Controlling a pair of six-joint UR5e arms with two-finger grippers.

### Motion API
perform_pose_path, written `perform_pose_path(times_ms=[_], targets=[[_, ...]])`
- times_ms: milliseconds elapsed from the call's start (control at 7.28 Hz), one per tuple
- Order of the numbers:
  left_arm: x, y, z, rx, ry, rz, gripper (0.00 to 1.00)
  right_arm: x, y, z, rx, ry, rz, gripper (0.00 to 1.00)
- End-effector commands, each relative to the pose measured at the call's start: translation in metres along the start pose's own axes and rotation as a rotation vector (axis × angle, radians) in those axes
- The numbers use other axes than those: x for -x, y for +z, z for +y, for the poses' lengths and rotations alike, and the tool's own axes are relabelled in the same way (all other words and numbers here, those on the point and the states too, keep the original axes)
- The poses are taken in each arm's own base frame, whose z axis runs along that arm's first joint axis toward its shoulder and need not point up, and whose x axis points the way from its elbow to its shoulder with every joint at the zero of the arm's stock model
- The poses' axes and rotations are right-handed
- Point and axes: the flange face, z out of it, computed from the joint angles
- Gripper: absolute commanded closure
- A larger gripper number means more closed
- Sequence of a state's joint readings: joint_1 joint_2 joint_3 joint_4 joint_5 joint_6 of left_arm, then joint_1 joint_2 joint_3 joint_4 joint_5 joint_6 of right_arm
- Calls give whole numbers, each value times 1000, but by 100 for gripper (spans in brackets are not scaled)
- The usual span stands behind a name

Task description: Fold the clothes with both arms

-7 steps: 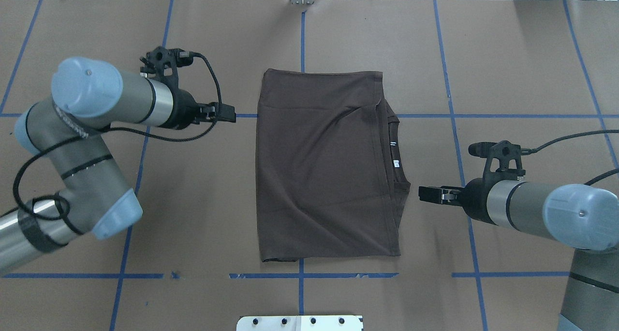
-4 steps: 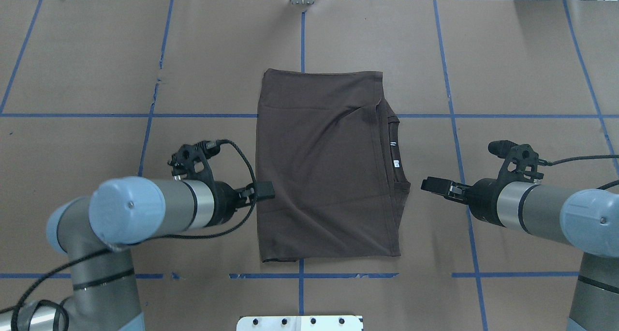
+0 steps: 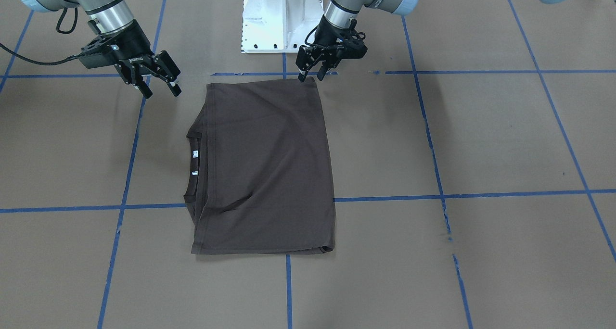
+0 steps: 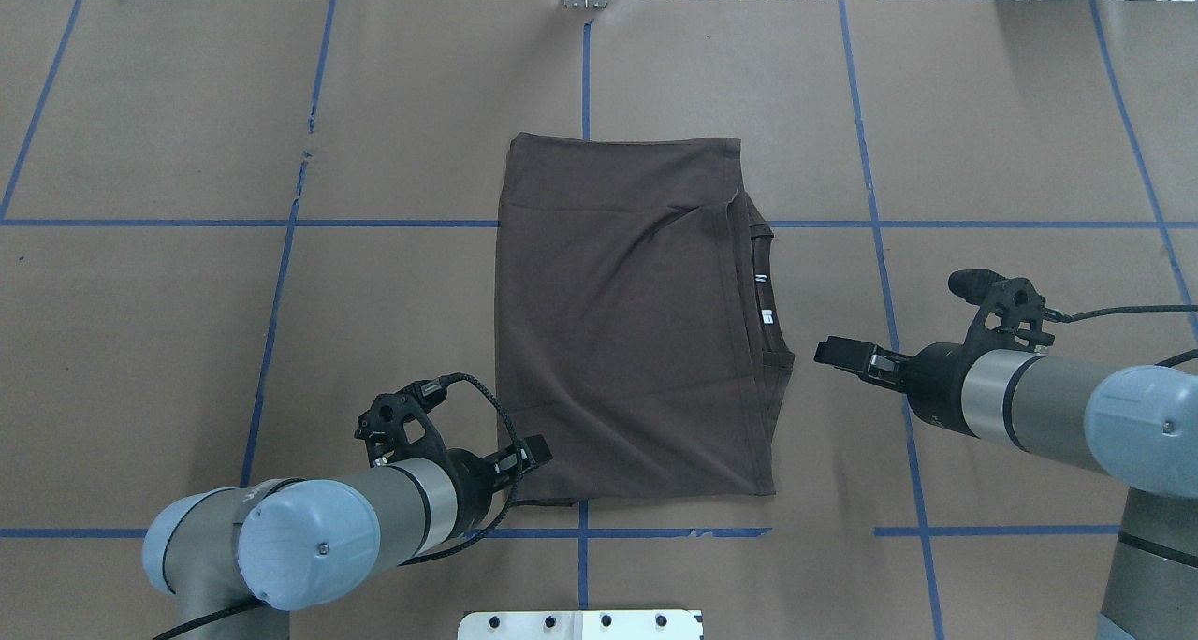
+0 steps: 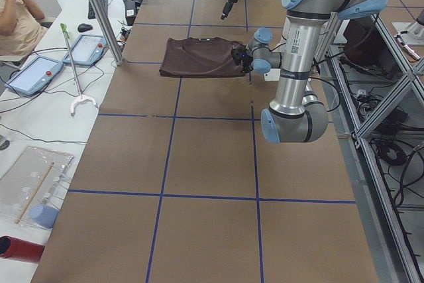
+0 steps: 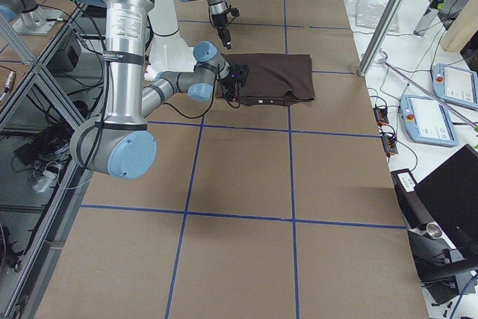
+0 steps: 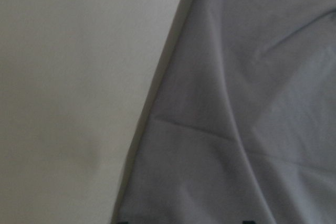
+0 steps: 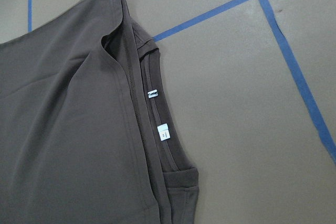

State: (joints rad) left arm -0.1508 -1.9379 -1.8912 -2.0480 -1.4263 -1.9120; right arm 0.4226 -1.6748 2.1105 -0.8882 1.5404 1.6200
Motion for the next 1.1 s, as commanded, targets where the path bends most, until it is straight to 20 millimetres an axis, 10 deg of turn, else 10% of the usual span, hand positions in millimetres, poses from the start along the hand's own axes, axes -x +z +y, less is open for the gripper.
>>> perform_pose_path(times_ms=[0, 961], targets=[[5, 12, 2, -7, 7, -20, 32, -2, 1, 0, -3, -7, 4, 0], [7, 19, 5, -7, 2, -33, 31, -6, 2, -1, -8, -8, 13, 0]])
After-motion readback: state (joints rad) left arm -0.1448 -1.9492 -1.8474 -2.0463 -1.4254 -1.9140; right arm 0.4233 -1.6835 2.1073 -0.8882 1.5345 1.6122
